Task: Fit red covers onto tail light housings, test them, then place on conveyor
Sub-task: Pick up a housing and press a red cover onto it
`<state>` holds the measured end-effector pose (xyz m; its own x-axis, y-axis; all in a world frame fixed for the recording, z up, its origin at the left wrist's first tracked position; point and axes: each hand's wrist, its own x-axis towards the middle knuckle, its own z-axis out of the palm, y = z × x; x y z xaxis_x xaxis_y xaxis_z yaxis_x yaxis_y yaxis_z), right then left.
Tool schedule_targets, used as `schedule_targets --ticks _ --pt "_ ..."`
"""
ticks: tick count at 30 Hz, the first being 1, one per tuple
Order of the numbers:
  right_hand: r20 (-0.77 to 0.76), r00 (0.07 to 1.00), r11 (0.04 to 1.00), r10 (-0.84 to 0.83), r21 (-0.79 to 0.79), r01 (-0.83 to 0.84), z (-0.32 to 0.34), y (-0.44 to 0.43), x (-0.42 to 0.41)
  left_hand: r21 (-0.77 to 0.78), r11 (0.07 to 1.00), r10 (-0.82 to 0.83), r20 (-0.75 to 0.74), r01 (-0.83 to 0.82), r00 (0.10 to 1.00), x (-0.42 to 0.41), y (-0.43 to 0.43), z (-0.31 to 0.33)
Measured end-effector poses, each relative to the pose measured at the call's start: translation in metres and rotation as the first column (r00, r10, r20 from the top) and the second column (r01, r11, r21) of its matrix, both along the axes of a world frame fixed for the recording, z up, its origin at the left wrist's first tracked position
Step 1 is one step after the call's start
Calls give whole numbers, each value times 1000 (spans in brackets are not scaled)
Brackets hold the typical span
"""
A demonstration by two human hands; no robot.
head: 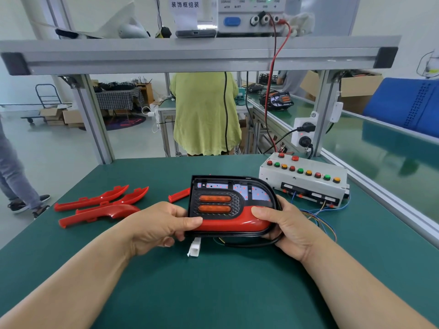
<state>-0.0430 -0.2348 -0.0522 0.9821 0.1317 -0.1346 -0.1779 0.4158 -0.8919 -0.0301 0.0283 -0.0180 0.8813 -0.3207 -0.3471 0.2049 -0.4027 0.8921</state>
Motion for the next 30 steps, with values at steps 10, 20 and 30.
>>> schedule_targets --ticks 10,20,30 --pt "-37 999 1000 -16 -26 15 2 2 -1 21 1000 0 59 -1 998 3 0 -6" --pt "-41 999 999 -32 -11 32 1 4 1 75 997 3 111 -11 994 2 -7 -7" --pt "-41 998 999 43 3 -43 0 -1 -2 72 997 -14 63 9 998 1 -3 -6"
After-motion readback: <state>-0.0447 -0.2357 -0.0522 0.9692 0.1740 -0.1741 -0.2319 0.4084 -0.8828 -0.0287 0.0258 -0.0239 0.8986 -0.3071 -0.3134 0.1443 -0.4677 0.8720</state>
